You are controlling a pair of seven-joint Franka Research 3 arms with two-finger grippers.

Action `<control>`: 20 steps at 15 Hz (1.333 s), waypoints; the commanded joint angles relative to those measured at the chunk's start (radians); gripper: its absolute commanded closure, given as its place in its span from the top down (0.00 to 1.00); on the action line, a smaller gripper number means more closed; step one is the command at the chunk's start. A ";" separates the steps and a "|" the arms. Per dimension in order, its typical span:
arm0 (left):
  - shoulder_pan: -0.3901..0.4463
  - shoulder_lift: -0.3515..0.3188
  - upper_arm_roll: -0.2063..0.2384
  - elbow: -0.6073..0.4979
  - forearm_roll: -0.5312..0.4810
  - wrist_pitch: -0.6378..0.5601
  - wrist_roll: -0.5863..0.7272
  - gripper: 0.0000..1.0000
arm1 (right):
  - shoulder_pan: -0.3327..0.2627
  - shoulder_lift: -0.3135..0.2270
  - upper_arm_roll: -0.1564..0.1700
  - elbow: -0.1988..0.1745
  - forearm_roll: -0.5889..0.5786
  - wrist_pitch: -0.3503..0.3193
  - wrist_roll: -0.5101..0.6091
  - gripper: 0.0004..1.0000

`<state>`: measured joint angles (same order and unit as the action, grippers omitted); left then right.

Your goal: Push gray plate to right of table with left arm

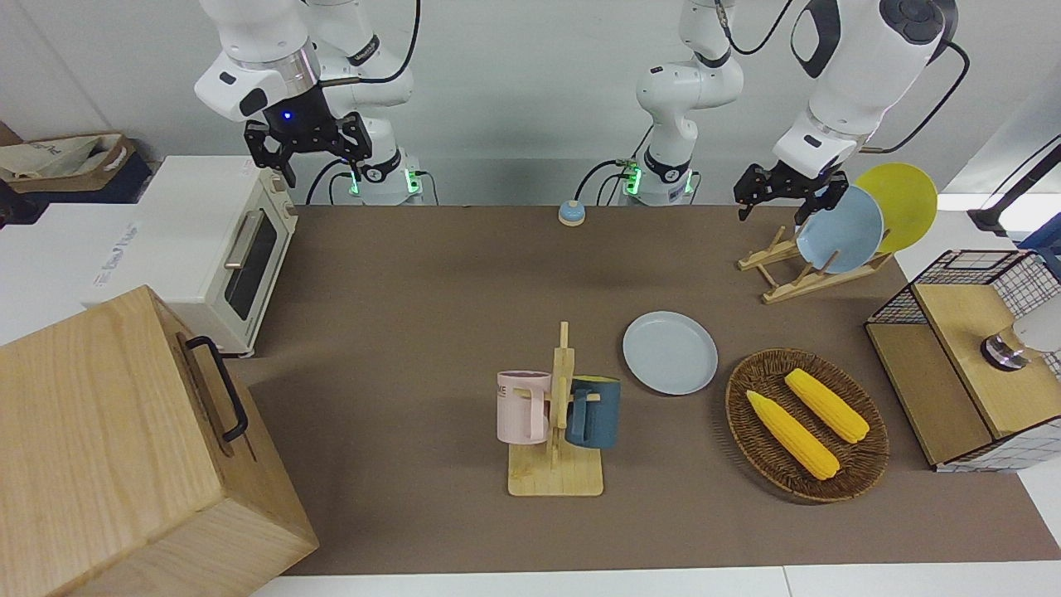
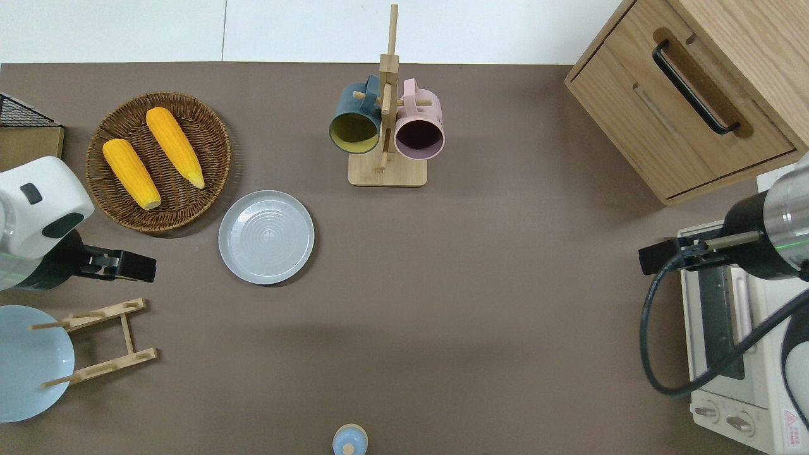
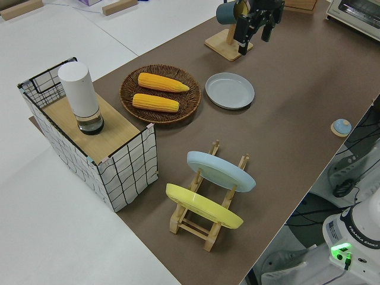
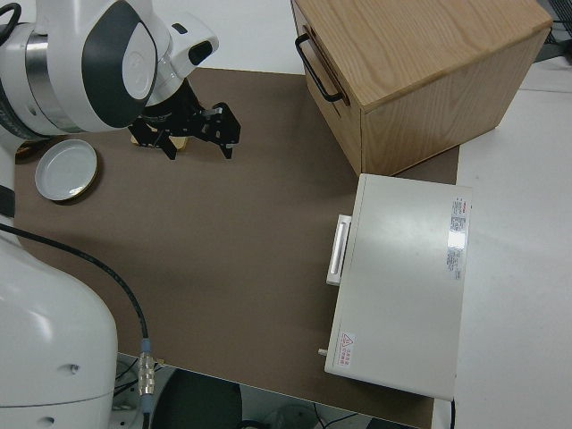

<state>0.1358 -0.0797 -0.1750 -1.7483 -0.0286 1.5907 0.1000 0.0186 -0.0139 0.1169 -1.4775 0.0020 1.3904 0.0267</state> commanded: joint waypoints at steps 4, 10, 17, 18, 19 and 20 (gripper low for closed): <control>-0.012 -0.011 0.011 -0.036 0.012 0.006 0.009 1.00 | -0.020 -0.003 0.013 0.008 0.010 -0.014 0.001 0.98; -0.004 -0.014 0.011 -0.045 0.012 0.005 0.009 1.00 | -0.020 -0.003 0.013 0.008 0.010 -0.014 0.001 0.98; 0.004 -0.009 0.017 -0.074 0.012 0.018 -0.210 0.99 | -0.020 -0.003 0.013 0.008 0.010 -0.014 0.002 0.98; 0.004 -0.005 0.017 -0.076 0.012 0.023 -0.224 0.99 | -0.020 -0.003 0.015 0.008 0.010 -0.014 0.002 0.98; 0.005 -0.002 0.017 -0.077 0.010 0.025 -0.238 0.99 | -0.020 -0.003 0.015 0.008 0.010 -0.014 0.002 0.98; 0.004 -0.002 0.017 -0.085 0.009 0.026 -0.255 0.99 | -0.020 -0.003 0.013 0.008 0.010 -0.014 0.001 0.98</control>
<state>0.1382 -0.0758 -0.1588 -1.8031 -0.0286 1.5920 -0.0967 0.0186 -0.0139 0.1169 -1.4775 0.0020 1.3904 0.0267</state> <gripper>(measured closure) 0.004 0.013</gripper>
